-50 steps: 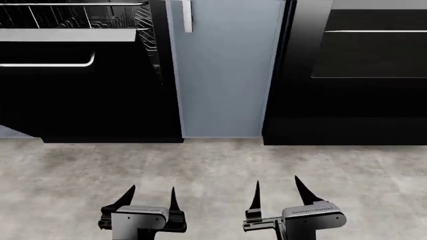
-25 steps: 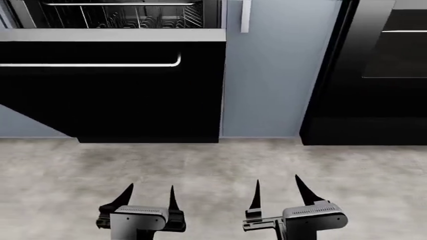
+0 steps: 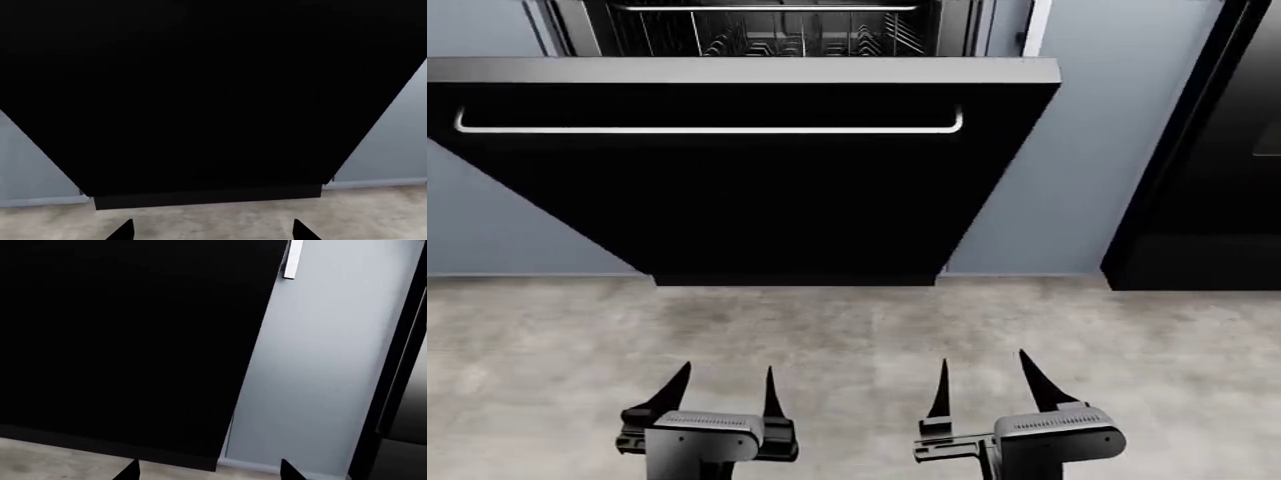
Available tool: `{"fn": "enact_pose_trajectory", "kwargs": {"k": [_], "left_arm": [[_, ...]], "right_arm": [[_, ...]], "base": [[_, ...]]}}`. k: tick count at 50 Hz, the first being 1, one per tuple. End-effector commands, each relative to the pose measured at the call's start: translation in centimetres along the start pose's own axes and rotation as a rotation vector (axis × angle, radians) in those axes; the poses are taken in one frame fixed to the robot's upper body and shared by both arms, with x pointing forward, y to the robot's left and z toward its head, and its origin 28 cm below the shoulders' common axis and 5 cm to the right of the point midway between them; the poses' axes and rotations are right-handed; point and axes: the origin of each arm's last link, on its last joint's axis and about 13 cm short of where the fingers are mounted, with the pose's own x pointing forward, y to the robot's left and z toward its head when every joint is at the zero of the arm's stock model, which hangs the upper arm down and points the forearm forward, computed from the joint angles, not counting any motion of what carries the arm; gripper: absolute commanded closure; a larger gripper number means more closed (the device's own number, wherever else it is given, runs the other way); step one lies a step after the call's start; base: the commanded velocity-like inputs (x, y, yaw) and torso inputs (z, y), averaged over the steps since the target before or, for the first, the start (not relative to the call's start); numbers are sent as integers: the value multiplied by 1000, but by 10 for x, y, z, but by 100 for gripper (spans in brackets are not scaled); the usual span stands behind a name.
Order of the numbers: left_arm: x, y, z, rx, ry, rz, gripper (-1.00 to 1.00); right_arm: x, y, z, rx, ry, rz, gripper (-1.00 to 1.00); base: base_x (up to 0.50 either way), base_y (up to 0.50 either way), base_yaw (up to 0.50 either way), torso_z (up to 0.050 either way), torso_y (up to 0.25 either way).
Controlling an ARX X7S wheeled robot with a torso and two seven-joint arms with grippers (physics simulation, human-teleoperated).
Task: Close the dishwasher door
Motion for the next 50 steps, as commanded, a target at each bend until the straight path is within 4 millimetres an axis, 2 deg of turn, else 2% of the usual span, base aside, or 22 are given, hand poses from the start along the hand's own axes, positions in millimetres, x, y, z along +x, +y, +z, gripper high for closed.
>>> {"fn": "enact_pose_trajectory", "kwargs": {"k": [1, 18, 24, 50], "left_arm": [[1, 0, 0, 1, -4, 12, -100], [1, -1, 1, 6, -7, 8, -100], [0, -1, 0, 9, -6, 4, -100], [1, -1, 3, 8, -13, -2, -100]], "right_arm": [[0, 0, -1, 5, 5, -3, -100], [1, 0, -2, 27, 7, -24, -100], [1, 0, 4, 73, -7, -37, -100], [-1, 0, 8, 77, -29, -28, -100]], "base": [[0, 500, 0, 0, 0], [5, 500, 0, 0, 0], [0, 0, 0, 0, 0], [491, 0, 0, 0, 0]]}}
